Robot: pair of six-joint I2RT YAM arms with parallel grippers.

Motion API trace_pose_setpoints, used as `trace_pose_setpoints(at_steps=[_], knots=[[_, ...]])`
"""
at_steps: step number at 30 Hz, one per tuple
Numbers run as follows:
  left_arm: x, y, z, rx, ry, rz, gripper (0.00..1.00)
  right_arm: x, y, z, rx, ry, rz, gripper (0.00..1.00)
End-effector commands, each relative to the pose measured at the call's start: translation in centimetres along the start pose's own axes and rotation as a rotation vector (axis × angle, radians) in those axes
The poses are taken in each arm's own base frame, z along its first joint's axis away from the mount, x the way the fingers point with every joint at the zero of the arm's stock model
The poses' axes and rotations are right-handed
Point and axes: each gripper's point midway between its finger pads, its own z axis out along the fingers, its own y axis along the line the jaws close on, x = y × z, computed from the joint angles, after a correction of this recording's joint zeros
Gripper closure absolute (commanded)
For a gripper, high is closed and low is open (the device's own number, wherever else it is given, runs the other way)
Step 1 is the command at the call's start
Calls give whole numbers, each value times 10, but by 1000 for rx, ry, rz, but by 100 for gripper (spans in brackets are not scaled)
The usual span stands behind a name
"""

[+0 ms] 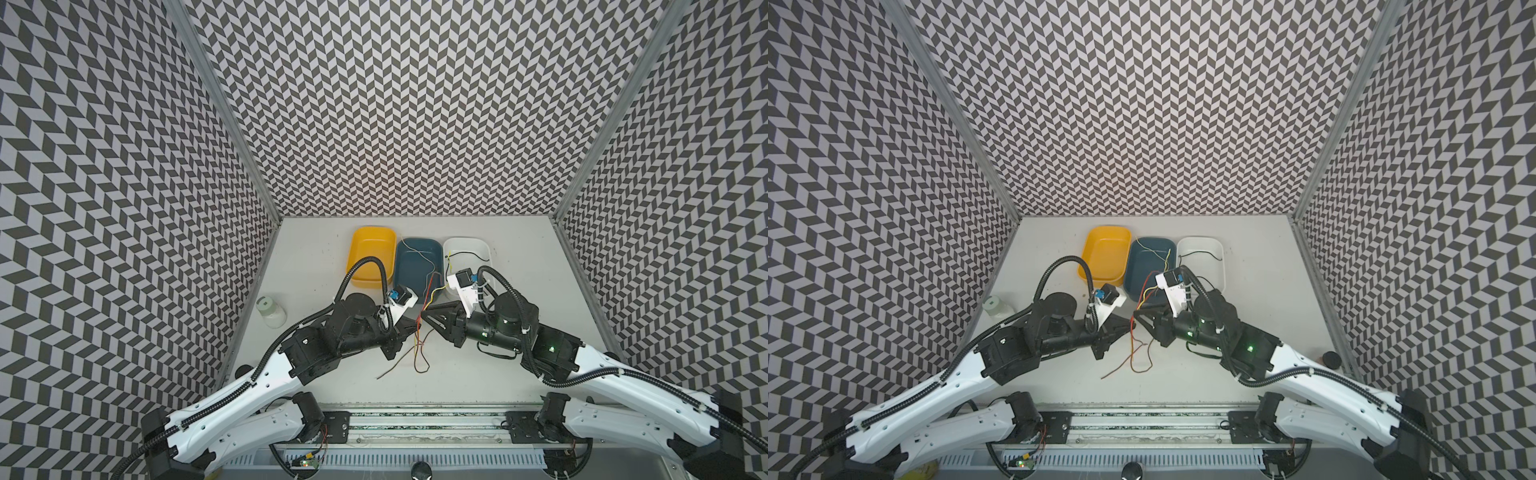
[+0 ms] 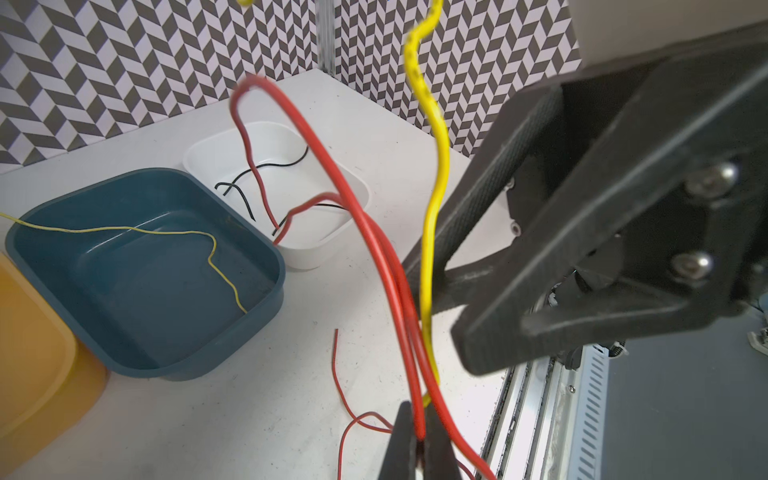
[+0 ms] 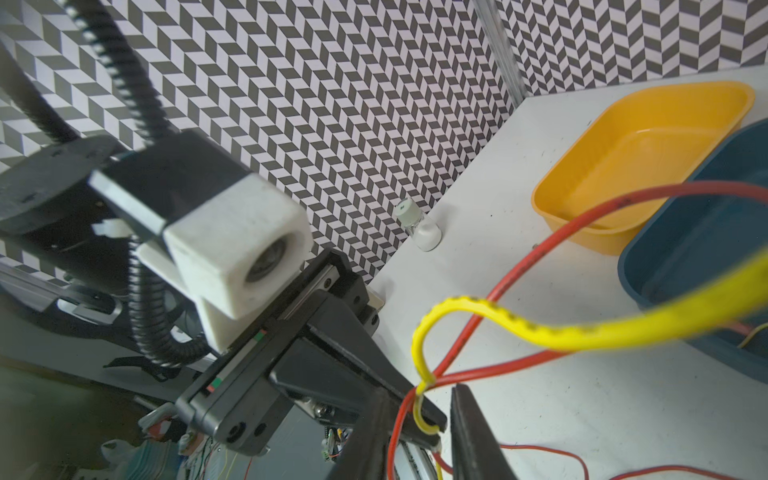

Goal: Untangle the cables
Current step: 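Pull the red wire with the right gripper away from the left gripper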

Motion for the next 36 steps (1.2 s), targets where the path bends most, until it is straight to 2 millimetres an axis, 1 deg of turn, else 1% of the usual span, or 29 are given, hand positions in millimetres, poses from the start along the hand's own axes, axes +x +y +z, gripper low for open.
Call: trace_pose_setpoints(at_steps=[1, 4, 9, 13, 17, 19, 20, 24, 27, 31, 36], knots=[[-11, 4, -3, -28, -33, 0, 100, -3, 6, -5, -31, -25, 1, 73], [-11, 4, -3, -28, -32, 0, 100, 0, 7, -4, -46, -25, 9, 72], [-10, 4, -1, -25, -26, -1, 100, 4, 3, -1, -35, -17, 24, 72], [-7, 5, 2, -28, -9, -6, 100, 5, 9, 4, -72, 3, 31, 69], [-7, 9, 2, -51, -8, -6, 100, 10, 10, 4, -76, 37, 44, 63], [-8, 12, 2, -69, -6, -7, 100, 15, 6, 1, -67, 35, 57, 58], [-8, 13, 2, -74, -5, -9, 100, 17, 3, 0, -59, 31, 60, 58], [-7, 17, 3, -94, -3, -13, 100, 26, -7, -9, -42, 14, 74, 58], [-7, 18, 4, -100, 0, -16, 100, 35, -6, -10, -68, 31, 84, 59], [-7, 19, 4, -101, 1, -17, 100, 47, -3, -5, -81, 56, 76, 62], [-6, 21, 5, -110, 6, -18, 100, 47, 5, -1, -89, 49, 60, 63]])
